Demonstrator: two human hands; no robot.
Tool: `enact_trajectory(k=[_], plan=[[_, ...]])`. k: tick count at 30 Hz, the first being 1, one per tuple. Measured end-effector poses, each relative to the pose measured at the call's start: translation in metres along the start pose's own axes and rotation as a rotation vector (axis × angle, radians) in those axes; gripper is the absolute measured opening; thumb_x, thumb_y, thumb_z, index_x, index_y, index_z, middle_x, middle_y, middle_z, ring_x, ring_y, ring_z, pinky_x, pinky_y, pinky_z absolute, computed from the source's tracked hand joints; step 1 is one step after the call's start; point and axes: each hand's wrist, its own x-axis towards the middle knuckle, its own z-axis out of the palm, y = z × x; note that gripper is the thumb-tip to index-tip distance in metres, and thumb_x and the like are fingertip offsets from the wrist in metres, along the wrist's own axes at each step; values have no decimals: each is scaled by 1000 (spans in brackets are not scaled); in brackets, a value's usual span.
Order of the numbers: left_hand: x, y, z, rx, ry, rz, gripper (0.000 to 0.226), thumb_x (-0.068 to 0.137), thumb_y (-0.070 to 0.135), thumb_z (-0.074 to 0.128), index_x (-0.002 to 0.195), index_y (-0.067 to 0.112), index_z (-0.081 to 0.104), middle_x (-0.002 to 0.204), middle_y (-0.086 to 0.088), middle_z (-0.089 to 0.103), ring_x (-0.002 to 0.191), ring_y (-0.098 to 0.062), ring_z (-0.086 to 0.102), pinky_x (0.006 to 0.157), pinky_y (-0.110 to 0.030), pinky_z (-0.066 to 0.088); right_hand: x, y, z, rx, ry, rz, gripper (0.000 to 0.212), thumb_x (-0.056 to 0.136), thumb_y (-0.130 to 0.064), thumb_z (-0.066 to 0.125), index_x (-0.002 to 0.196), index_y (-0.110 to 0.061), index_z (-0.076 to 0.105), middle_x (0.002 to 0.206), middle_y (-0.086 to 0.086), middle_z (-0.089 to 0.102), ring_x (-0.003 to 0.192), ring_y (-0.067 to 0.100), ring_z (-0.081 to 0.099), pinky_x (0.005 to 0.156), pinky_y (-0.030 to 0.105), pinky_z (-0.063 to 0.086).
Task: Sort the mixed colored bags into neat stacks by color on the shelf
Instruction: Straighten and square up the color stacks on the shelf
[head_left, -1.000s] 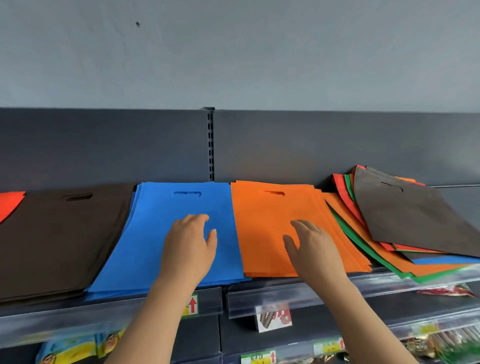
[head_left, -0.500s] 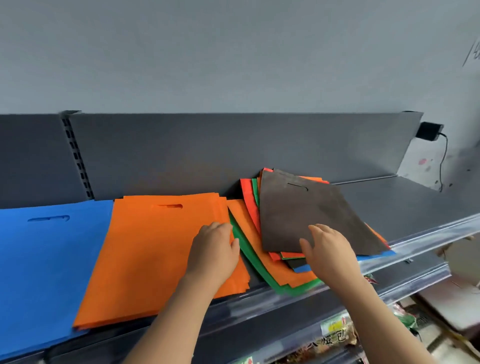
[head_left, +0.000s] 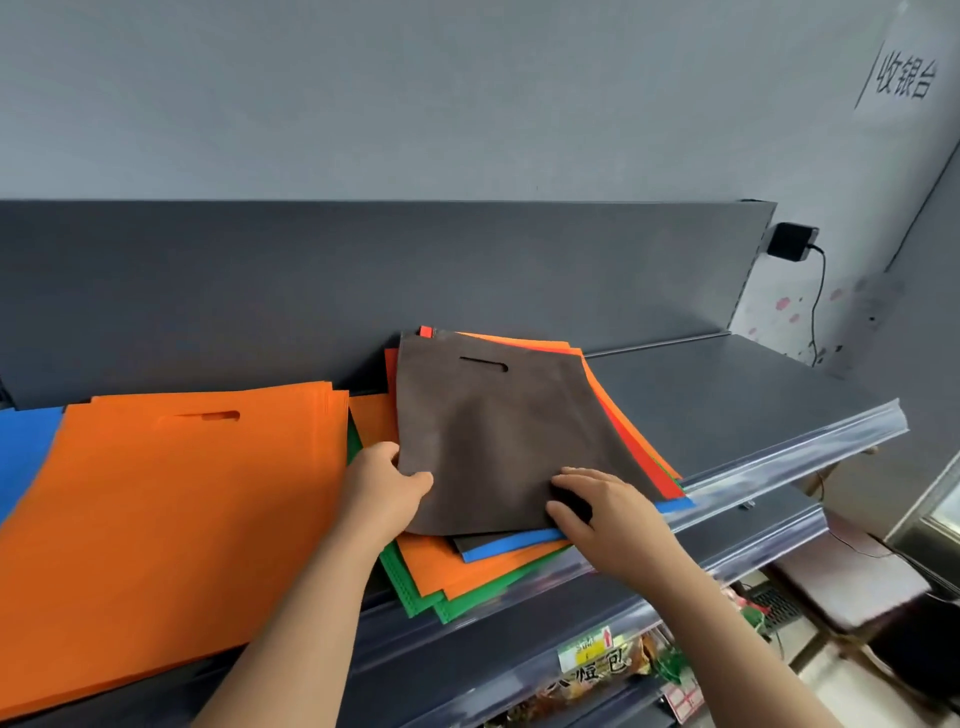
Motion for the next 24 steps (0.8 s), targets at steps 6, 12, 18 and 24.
enact_trajectory(k=[6,12,18,24], plan=[[-4,1,4,-44,6,7,18,83,9,61,99,14,56,93,-1,63,78,-17,59,53,-25,41,7,23,-5,-85,36,162,44,91,-49,47,113,-13,56,109,2,58,110,25,53,93,34,41],[0,5,6,-100,62,-46,40,80,13,74,112,17,51,114,-2,60,97,-22,59,73,-31,50,5,17,-2,-3,-9,87,39,93,-40,47,121,-12,53,118,3,60,109,23,54,92,32,42],[-3,4,-1,-64,67,-17,34,83,15,71,114,12,58,114,-4,63,95,-20,61,69,-28,50,8,22,-7,114,46,162,44,89,-40,56,122,-12,53,119,4,57,109,22,52,92,31,43],[-8,-6,-18,-174,111,-12,29,91,16,60,118,12,52,103,5,57,89,-12,55,74,-28,44,18,8,5,18,37,209,50,88,-52,49,128,-22,46,116,1,59,114,25,49,105,44,30]])
